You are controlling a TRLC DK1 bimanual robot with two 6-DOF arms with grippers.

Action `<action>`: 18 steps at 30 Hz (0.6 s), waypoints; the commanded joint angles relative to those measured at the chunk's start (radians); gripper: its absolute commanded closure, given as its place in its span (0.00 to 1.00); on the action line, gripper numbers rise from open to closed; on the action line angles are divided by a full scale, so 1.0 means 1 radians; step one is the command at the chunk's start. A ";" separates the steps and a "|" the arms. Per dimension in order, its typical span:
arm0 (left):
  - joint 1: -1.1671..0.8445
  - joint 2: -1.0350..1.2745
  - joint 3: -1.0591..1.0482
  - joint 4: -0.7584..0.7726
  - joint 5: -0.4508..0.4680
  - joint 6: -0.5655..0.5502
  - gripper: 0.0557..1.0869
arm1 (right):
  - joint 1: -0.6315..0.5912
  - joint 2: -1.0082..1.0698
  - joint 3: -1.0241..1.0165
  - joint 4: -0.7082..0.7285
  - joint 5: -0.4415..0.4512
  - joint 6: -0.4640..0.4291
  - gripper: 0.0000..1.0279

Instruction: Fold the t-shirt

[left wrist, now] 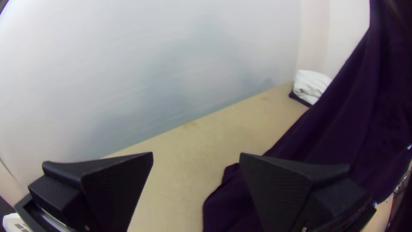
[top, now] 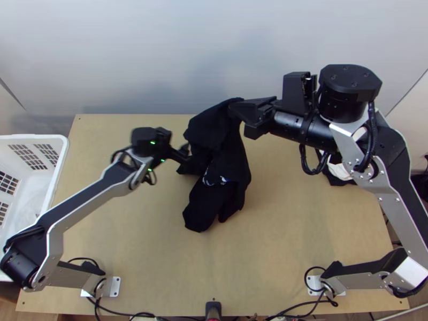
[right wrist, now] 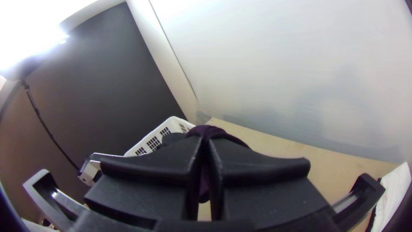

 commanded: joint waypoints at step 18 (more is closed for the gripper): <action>-0.114 -0.333 0.002 -0.371 0.269 0.078 0.05 | -0.071 -0.039 -0.090 0.015 0.001 0.000 0.97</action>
